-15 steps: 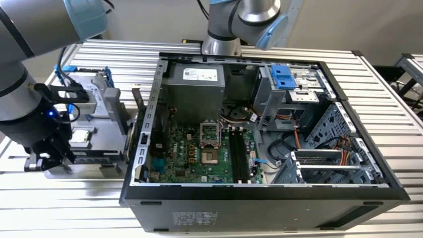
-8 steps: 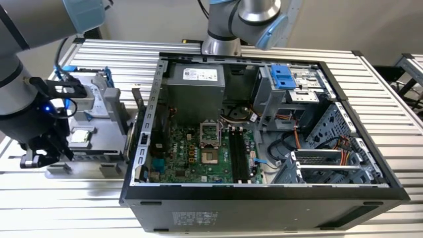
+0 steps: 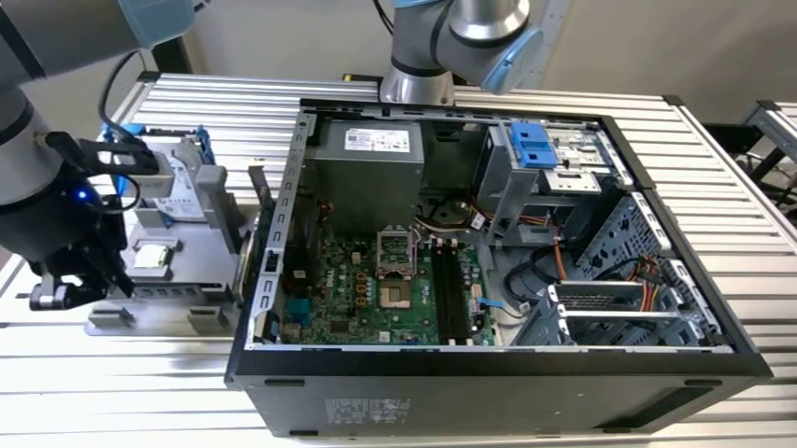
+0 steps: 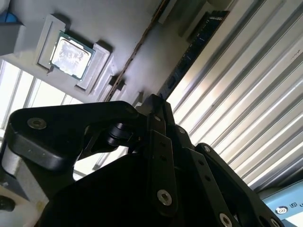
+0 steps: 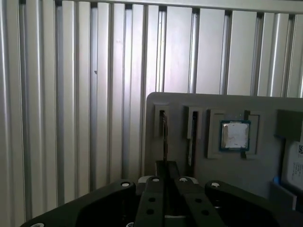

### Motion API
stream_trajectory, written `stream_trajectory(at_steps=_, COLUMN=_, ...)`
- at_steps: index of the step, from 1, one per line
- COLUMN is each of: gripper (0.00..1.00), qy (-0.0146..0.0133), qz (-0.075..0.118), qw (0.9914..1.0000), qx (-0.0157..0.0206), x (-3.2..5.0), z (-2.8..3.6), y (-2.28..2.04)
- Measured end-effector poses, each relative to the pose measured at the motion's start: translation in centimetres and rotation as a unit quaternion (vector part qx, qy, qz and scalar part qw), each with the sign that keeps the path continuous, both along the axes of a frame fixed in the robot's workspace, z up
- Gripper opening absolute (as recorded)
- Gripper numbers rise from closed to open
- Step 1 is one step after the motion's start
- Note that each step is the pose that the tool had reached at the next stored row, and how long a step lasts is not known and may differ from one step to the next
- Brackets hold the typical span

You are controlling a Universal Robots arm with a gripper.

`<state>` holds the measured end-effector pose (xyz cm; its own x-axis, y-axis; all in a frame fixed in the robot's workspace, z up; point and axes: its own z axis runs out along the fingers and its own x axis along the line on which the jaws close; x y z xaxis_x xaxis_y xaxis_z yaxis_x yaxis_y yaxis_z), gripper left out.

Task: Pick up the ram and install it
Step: 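Pick up the ram and move it above insertion slot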

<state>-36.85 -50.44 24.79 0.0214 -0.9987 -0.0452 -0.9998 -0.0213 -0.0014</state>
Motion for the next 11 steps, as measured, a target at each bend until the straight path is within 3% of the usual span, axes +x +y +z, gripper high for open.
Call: stream_trajectory(at_steps=11, gripper=0.0, qy=0.0, qz=0.0, qw=1.0, qx=0.0, x=0.0, z=2.1, y=0.0)
